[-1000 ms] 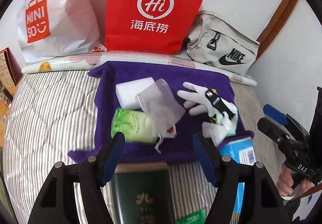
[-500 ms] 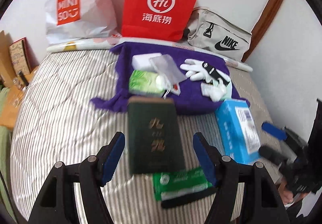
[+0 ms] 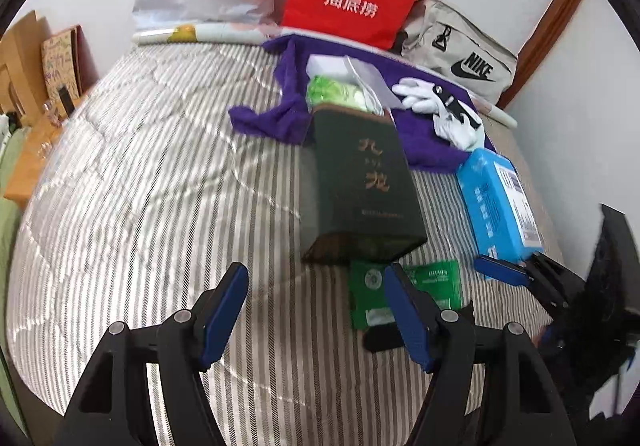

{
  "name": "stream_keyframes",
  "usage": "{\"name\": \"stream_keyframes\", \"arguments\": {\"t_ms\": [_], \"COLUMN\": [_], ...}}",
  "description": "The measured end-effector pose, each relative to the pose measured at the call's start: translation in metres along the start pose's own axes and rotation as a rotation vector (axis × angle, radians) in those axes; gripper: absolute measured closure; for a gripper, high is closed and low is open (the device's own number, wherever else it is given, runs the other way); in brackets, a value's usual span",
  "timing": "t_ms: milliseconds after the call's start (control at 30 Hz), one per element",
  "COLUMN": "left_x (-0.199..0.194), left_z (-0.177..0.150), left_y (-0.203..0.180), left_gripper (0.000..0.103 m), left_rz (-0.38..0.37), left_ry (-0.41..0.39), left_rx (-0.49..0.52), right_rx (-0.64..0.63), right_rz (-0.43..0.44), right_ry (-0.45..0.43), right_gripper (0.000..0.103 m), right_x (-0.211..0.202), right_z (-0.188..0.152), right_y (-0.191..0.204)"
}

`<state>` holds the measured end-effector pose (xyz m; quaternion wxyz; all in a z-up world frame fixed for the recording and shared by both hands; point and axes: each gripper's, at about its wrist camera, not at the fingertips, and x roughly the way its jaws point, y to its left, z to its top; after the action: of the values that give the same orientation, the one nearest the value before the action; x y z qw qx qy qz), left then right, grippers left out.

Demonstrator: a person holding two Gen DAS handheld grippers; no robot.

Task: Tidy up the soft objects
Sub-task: 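Reach the right gripper to the green packet on the bed and grasp it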

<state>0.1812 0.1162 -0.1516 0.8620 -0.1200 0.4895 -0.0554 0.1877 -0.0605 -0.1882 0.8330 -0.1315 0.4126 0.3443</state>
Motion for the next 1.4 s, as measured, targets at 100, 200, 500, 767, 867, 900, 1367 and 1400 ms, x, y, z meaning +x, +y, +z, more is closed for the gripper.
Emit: {"name": "stream_keyframes", "arguments": {"t_ms": [100,200,500,767,867,900,1367,1400], "left_x": [0.005,0.011,0.015,0.019,0.019,0.019,0.006,0.005], "left_z": [-0.001,-0.001,-0.001,-0.009,-0.011,-0.011,-0.021,-0.022], "left_y": [0.001,-0.002,0.01,0.023,0.026,0.025,0.022,0.022], "left_gripper": [0.035,0.035,0.035,0.035,0.035,0.035,0.035,0.035], "left_rz": [-0.049,-0.035,-0.046,-0.053,-0.056,-0.056,-0.042,-0.04], "left_ry": [0.016,0.024,0.035,0.053,0.059,0.059,0.057,0.057], "left_rx": [-0.008,0.009,-0.011,-0.036,-0.043,-0.043,-0.049,-0.051], "right_rx": [-0.058,-0.147,-0.161,-0.094,-0.093,-0.087,-0.119,-0.111], "right_rz": [-0.03,-0.055,-0.074,-0.008,0.006,0.018,0.013,0.012], "right_ry": [0.021,0.028,0.074,0.083,0.088,0.092,0.025,0.014], "right_gripper": [0.031,0.022,0.019,0.027,0.04,0.042,0.094,0.094], "right_x": [0.014,0.022,0.046,0.055,0.051,0.05,0.02,0.017], "right_z": [-0.003,-0.005,0.006,0.013,0.014,0.014,0.011,0.011], "right_y": [0.006,0.013,0.012,0.002,0.0,-0.002,0.009,0.008]}}
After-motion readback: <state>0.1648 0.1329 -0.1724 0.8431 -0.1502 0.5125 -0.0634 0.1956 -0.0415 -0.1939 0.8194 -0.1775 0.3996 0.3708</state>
